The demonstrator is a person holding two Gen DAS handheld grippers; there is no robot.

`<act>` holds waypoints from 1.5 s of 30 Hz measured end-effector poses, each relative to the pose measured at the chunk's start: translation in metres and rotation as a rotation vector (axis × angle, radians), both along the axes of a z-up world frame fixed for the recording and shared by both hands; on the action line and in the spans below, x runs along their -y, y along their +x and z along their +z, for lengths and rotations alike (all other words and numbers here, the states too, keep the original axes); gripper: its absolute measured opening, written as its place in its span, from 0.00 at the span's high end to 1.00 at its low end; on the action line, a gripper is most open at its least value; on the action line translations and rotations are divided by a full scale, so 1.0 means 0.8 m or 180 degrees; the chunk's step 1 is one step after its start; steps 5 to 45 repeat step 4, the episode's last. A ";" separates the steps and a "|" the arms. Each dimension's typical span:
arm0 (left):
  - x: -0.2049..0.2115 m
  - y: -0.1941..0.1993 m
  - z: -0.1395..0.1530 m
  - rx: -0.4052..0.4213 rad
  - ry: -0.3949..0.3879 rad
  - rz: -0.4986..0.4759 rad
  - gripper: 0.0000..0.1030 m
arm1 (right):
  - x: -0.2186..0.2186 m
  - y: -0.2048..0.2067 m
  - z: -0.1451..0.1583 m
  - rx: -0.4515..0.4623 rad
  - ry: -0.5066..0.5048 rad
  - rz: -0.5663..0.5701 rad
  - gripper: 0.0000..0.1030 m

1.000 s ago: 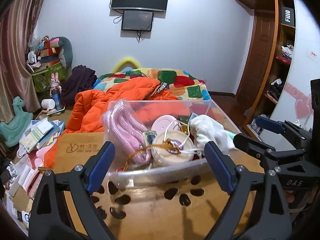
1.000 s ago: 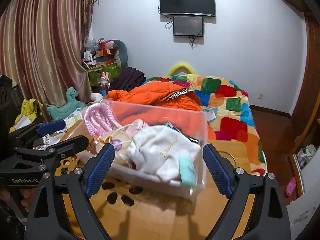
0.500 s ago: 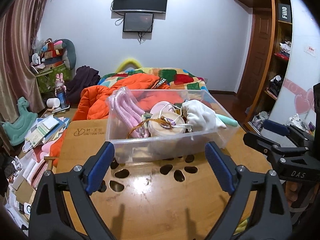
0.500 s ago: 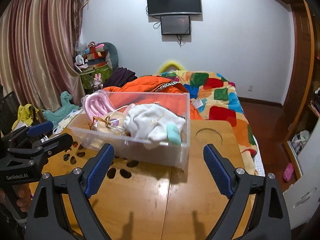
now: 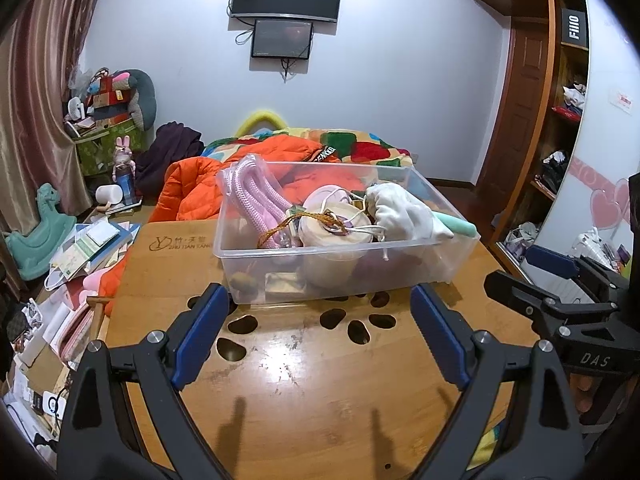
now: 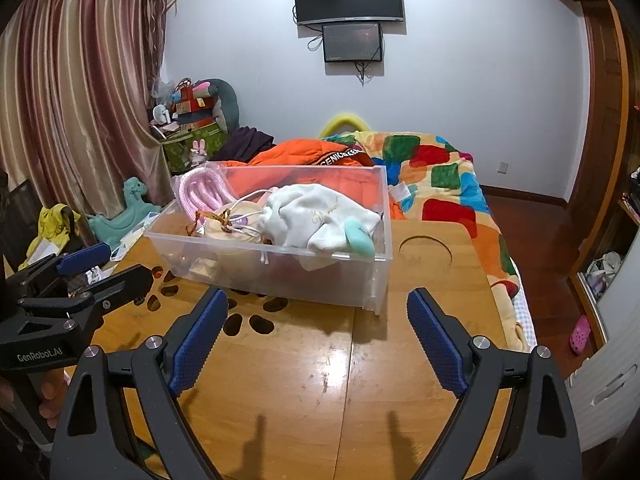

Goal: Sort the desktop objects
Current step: 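Open both grippers and withdraw them from the box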

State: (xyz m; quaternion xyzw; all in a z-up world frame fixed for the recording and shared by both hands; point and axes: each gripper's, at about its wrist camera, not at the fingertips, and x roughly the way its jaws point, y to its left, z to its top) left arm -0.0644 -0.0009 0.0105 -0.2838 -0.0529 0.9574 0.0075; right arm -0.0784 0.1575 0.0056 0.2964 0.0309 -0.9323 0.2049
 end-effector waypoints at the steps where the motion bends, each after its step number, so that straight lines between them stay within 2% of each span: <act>1: -0.001 0.001 0.000 -0.0017 -0.0008 -0.0012 0.10 | 0.000 0.000 -0.002 0.0011 0.0000 0.0004 0.13; 45: -0.004 0.000 0.001 -0.0022 -0.0034 -0.0010 0.09 | -0.001 0.000 -0.006 0.0039 -0.0002 0.0006 0.13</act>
